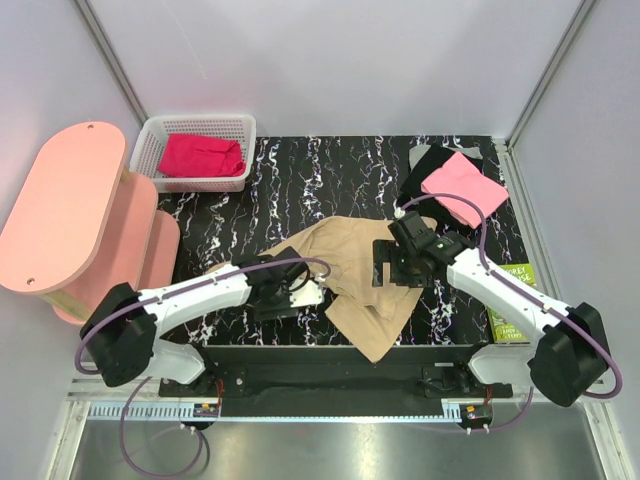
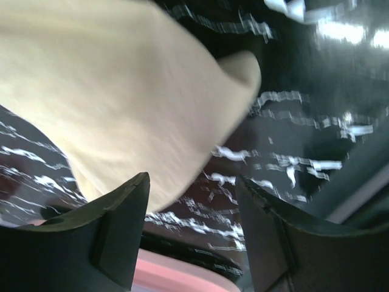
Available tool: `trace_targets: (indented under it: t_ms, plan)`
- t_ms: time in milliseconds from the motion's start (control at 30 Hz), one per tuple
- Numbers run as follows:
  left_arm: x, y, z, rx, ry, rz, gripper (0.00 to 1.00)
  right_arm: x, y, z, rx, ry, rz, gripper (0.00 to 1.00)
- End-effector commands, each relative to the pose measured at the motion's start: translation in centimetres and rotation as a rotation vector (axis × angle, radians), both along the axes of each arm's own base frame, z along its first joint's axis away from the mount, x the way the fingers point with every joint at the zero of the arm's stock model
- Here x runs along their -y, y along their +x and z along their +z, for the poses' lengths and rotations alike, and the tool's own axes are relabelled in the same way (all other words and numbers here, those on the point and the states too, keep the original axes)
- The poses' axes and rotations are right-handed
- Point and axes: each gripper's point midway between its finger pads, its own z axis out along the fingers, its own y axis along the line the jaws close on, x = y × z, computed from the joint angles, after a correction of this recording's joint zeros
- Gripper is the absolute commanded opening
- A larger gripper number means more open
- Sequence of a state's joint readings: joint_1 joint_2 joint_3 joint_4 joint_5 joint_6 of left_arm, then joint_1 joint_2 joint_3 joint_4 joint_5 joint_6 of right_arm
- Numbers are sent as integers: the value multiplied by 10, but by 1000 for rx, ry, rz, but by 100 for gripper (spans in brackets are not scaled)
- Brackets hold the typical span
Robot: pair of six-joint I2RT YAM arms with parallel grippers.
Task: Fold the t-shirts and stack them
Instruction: Flatten out the tshirt
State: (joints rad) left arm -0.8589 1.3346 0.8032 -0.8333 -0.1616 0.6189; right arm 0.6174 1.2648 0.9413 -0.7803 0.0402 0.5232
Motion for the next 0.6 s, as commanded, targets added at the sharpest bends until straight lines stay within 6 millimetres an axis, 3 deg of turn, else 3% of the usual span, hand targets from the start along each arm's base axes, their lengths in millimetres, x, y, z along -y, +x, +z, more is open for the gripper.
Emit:
trace_targets:
  t_ms: [0,300,567]
  plan:
    - [44,29,20,103,-143,15,67,-7,2,-1,20,40,-26,100]
    - [53,26,-7,91,-145,27,67,-11,-6,-26,-27,60,-32,100]
    - [54,21,-19,43,-120,30,65,-12,-4,-25,-18,69,-33,100]
